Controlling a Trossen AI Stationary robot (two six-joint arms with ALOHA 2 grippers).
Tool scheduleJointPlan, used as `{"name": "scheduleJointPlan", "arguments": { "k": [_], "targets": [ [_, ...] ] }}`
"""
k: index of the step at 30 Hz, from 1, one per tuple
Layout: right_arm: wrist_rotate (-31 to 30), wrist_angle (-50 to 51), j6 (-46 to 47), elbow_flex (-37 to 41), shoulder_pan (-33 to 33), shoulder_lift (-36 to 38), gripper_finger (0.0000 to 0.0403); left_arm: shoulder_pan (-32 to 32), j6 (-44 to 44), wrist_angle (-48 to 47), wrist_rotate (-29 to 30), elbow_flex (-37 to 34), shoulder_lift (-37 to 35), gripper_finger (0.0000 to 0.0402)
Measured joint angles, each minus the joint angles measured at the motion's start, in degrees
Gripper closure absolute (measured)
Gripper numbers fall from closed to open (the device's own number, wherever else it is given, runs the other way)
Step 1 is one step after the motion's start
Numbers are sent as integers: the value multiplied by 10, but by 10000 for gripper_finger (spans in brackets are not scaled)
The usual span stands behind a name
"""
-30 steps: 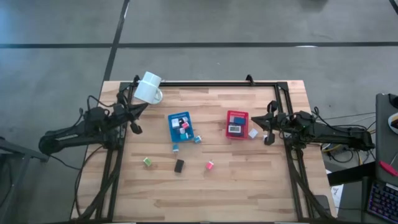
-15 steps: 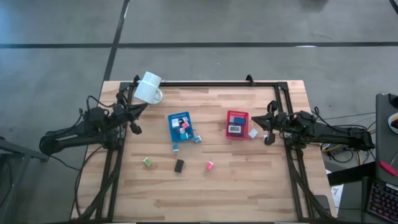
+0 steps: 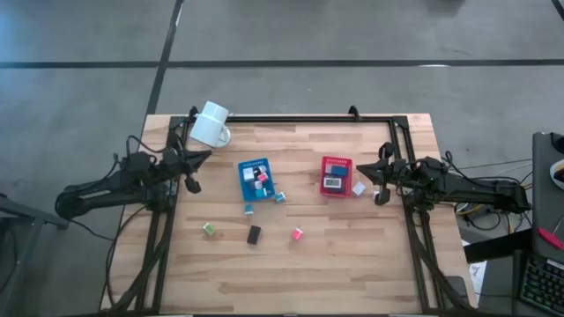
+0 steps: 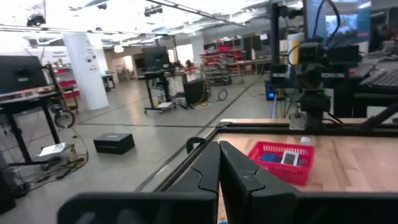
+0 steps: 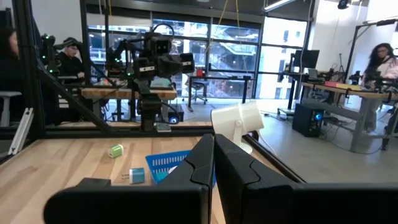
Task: Pick & Place Office items
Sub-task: Put the pink charger adapter into the blue bin
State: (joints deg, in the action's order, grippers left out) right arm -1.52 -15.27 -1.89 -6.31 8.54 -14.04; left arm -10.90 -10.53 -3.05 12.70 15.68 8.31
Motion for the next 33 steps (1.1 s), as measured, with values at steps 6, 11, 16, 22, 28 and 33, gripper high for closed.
{"name": "scheduleJointPlan", "arguments": {
  "k": [6,11,16,22,28,33],
  "targets": [
    [0,0,0,0,0,0,394,0,-1,6,-3,0,14,392],
    [0,0,0,0,0,0,394,0,-4,8,-3,1,17,394],
    [0,0,7,0,0,0,394,2,23,-3,-3,24,23,394],
    [0,0,7,0,0,-1,394,2,51,-93,-3,107,84,398],
    [0,0,11,0,0,-3,394,13,73,-173,-3,204,208,398],
    [0,0,15,0,0,-4,394,35,92,-188,-12,255,338,397]
  ]
}}
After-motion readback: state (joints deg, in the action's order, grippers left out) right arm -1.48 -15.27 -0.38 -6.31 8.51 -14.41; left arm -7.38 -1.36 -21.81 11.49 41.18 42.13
